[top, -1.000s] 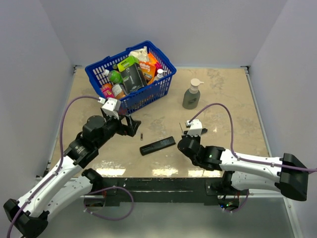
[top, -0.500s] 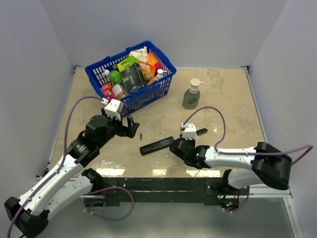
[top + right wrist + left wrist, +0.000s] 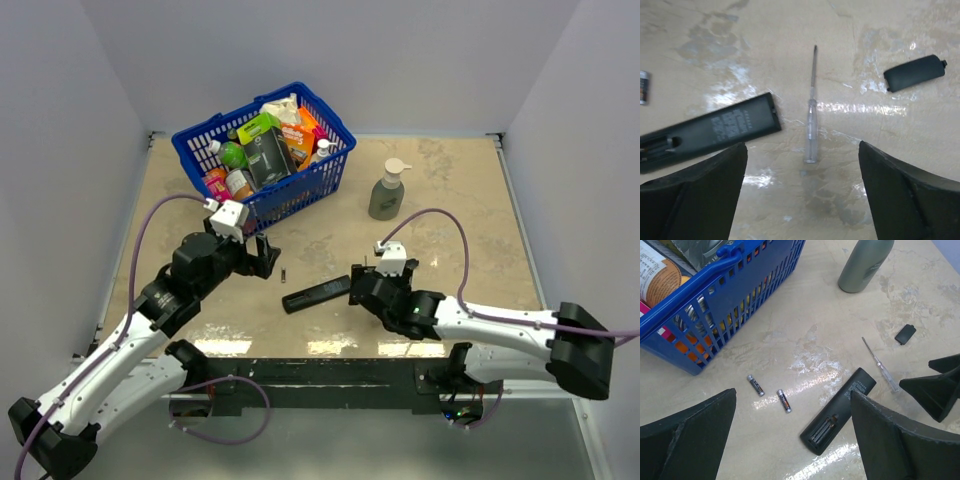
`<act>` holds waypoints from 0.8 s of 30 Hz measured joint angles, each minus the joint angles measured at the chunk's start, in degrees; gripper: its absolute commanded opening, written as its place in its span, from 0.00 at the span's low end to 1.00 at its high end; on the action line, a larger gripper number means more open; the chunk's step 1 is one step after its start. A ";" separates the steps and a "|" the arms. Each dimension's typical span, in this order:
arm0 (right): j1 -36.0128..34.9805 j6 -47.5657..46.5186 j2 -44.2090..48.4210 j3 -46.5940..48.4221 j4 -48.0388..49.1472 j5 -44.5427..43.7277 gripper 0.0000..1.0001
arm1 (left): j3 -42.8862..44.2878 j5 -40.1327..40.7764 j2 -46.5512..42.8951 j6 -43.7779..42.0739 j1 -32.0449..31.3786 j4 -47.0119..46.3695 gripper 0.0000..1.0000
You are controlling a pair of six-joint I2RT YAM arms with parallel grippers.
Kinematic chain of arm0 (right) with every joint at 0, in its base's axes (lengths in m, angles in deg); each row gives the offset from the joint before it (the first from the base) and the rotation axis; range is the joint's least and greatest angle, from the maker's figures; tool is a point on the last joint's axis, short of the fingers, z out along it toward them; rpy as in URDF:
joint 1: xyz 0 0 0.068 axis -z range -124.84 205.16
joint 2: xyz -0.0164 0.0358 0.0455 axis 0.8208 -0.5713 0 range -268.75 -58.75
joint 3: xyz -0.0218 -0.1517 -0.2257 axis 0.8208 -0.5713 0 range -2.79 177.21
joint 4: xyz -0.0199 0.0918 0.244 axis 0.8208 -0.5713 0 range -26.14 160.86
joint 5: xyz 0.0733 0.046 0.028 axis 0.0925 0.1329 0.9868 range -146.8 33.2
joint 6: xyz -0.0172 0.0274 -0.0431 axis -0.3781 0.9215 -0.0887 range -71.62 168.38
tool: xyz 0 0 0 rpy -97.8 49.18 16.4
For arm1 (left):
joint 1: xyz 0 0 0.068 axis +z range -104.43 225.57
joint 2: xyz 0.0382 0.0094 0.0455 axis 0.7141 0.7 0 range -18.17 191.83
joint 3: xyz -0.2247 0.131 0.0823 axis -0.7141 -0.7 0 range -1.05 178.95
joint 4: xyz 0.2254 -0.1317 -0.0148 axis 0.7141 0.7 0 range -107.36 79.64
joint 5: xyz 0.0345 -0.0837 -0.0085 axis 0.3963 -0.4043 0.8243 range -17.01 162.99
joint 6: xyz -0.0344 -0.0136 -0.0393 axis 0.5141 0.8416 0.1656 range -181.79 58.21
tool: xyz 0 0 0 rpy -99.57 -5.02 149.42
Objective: Unload the batteries from the remote control
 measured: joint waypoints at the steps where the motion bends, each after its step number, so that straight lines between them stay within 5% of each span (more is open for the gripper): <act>1: 0.00 -1.29 1.95 0.55 -0.59 0.33 0.98 | 0.00 -0.07 0.00 0.00 0.00 0.00 1.00; 12: 0.00 -6.91 18.58 9.64 -4.31 9.40 0.99 | -0.59 -6.21 -6.29 -0.15 0.00 -3.52 1.00; 24: 0.11 -8.31 35.58 13.57 -8.79 9.51 0.98 | -2.16 -8.55 -12.13 -0.17 0.00 -7.04 1.00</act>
